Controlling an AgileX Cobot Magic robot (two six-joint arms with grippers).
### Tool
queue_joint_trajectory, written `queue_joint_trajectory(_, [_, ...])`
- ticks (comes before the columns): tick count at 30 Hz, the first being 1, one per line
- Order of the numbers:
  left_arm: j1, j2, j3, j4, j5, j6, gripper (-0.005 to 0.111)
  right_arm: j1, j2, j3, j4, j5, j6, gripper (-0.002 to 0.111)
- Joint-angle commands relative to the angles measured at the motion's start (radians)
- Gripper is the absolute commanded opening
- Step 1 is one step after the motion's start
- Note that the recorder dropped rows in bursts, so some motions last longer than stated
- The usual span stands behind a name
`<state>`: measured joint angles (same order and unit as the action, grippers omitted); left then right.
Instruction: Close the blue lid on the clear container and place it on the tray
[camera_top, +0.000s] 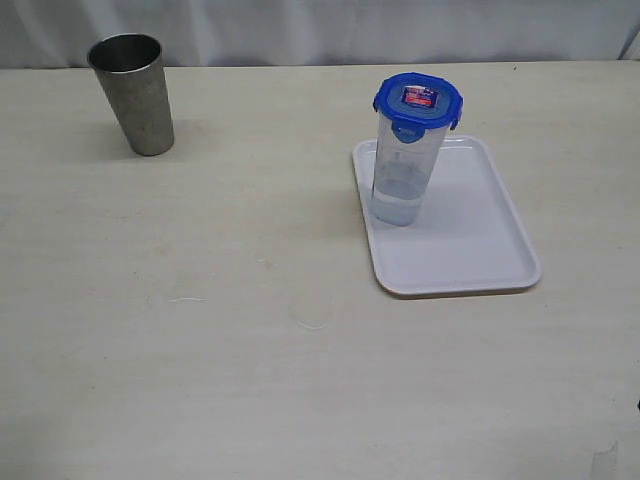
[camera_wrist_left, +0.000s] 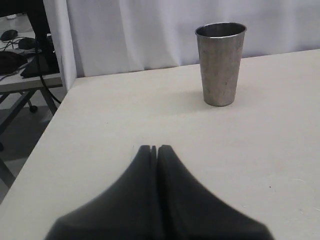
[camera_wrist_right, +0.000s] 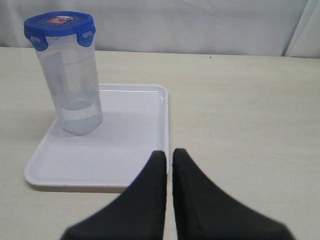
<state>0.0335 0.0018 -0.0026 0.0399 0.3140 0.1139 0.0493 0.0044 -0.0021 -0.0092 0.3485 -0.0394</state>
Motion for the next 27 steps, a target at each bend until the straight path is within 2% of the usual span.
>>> queue_joint_trajectory(1, [0.002,-0.002,0.003,0.001,-0.016,0.017,0.0,-0.004,-0.004,0.002,-0.003,-0.003,0.001,0.005])
queue_joint_trajectory(3, [0.002,-0.002,0.003,0.001,-0.025,0.017,0.0,-0.004,-0.004,0.002,-0.003,-0.003,0.001,0.005])
queue_joint_trajectory(6, [0.0,-0.002,0.003,-0.003,-0.137,-0.028,0.0,-0.004,-0.004,0.002,-0.003,-0.003,0.001,0.005])
queue_joint_trajectory(8, [0.0,-0.002,0.003,-0.003,-0.156,-0.06,0.0,-0.004,-0.004,0.002,-0.003,-0.003,0.001,0.005])
queue_joint_trajectory(13, [0.0,-0.002,0.003,0.012,-0.156,-0.063,0.0,-0.004,-0.004,0.002,-0.003,-0.003,0.001,0.005])
queue_joint_trajectory(20, [0.0,-0.002,0.003,0.006,-0.016,-0.063,0.0,-0.004,-0.004,0.002,-0.003,-0.003,0.001,0.005])
queue_joint_trajectory(27, [0.0,-0.002,0.003,0.002,-0.016,-0.065,0.0,-0.004,-0.004,0.002,-0.003,-0.003,0.001,0.005])
